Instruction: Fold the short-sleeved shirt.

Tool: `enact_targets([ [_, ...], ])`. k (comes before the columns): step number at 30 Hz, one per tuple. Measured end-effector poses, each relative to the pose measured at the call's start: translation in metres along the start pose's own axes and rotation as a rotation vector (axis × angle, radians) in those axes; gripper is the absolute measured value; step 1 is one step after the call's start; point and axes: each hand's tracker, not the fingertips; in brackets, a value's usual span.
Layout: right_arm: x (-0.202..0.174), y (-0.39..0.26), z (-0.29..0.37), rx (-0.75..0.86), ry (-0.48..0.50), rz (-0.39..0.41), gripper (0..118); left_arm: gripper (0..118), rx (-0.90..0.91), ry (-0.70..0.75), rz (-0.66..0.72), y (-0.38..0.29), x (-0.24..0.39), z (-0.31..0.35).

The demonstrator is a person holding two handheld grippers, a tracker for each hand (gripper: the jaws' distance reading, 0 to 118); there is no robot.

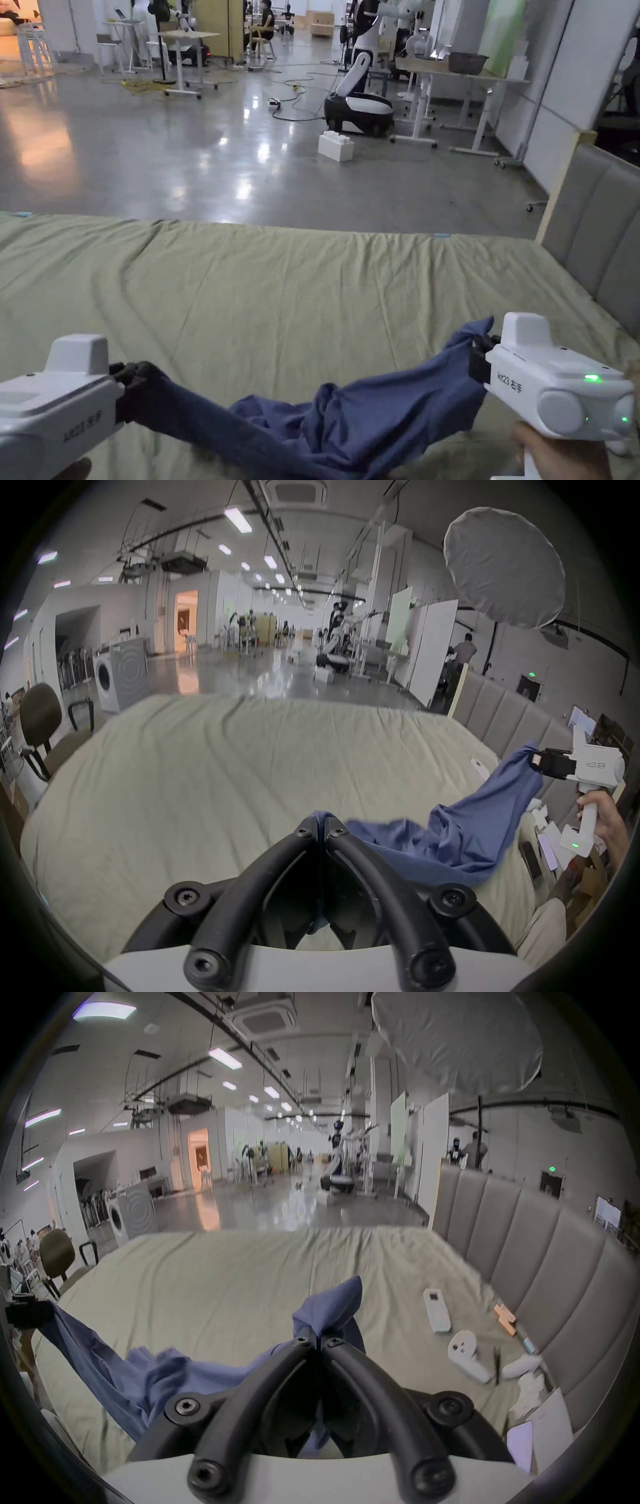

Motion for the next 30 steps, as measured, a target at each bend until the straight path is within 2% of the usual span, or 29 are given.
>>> enact_targets([
  [8,0.005,0.076,0.053,0.167,-0.01,-0.021,2,2,0.154,0.01,0.022,0.106,-0.017,0.023],
  [15,-0.009,0.134,0.063,0.255,-0.053,-0.011,2,2,0.213,0.019,0.019,0.171,-0.019,0.022],
  [19,-0.017,0.166,0.059,0.333,-0.072,0.046,2,2,0.235,0.049,0.005,0.174,-0.018,0.023],
  [20,-0.02,0.174,0.055,0.321,-0.084,0.039,2,2,0.241,0.053,0.001,0.172,-0.019,0.023],
  [23,-0.026,0.201,0.052,0.376,-0.141,0.092,2,2,0.238,0.065,0.007,0.172,-0.019,0.023],
  [27,-0.026,0.231,0.039,0.385,-0.162,0.085,2,2,0.247,0.093,0.01,0.173,-0.021,0.022],
  [30,-0.026,0.256,0.024,0.394,-0.177,0.094,2,2,0.252,0.098,0.037,0.29,0.027,0.06],
])
